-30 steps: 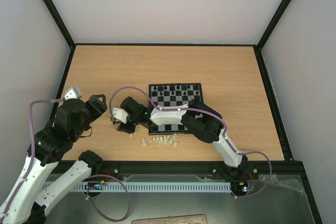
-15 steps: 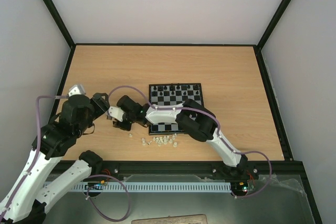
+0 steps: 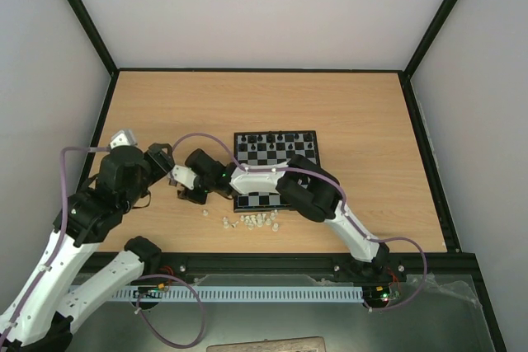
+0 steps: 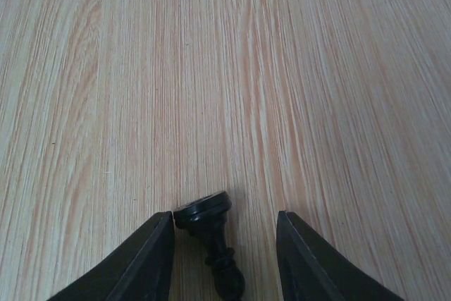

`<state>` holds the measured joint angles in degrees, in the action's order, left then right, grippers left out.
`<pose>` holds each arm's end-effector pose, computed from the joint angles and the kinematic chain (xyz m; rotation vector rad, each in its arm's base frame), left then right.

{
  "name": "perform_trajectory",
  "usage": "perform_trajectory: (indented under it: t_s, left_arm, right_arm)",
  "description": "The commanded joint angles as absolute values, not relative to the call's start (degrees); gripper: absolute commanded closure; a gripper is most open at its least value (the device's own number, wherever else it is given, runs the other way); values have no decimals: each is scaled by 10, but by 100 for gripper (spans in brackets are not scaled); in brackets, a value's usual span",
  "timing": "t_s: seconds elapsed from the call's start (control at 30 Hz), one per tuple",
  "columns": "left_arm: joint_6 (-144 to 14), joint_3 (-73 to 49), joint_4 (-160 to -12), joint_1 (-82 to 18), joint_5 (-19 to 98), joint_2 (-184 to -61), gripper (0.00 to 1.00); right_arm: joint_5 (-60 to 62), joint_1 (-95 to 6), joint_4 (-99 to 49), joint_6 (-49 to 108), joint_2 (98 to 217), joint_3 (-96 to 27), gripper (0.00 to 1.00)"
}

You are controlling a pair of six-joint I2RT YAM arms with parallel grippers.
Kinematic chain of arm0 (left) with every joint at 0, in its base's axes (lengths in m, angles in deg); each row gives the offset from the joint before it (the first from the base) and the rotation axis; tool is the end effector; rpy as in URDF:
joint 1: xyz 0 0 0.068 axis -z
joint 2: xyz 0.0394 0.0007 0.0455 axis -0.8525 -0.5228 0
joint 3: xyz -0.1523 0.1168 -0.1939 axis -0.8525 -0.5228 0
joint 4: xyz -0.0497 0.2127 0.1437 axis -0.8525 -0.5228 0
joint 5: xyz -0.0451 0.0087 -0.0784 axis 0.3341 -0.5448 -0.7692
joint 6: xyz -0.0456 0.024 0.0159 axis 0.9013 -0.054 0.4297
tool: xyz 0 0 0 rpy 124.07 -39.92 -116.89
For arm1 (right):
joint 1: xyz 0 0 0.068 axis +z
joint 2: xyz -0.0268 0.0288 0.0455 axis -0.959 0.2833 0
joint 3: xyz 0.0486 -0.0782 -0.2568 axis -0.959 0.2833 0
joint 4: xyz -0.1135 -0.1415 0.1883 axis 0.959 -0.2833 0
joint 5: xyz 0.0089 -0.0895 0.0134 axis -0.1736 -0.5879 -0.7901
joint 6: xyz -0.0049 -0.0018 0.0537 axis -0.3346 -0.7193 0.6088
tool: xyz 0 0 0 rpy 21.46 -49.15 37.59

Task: Set up the chess pieces on the board
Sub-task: Pick up the chess piece at the center of the board.

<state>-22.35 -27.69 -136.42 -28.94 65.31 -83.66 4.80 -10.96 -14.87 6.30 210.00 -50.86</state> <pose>0.1028 -0.0458 0.3602 -0.6282 1.9918 -0.5913 0.2322 0.4630 0.1316 -1.4873 1.6101 0.6804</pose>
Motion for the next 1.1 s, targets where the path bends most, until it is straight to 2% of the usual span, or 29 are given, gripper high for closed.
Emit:
perform_trajectory:
  t_s: [0.0, 0.3, 0.5, 0.67, 0.83, 1.07]
  left_arm:
    - [-237, -277, -1351, -292, 653, -846, 29]
    - [-239, -277, -1345, -292, 653, -853, 29]
    - [-240, -284, -1337, -292, 651, -854, 29]
    - [-244, -293, -1322, -292, 645, -855, 29]
    - [-285, -300, -1275, -293, 616, -828, 21]
    - [-379, -288, -1189, -293, 449, -836, 14]
  right_arm:
    - [15, -119, -186, 63, 2104, -472, 61]
    - [26, -128, -193, 71, 2103, -471, 76]
    - [30, -130, -208, 89, 2096, -468, 93]
    - [60, -143, -221, 137, 2036, -455, 95]
    - [126, -180, -234, 197, 1933, -415, 96]
    - [218, -221, -314, 255, 1765, -349, 96]
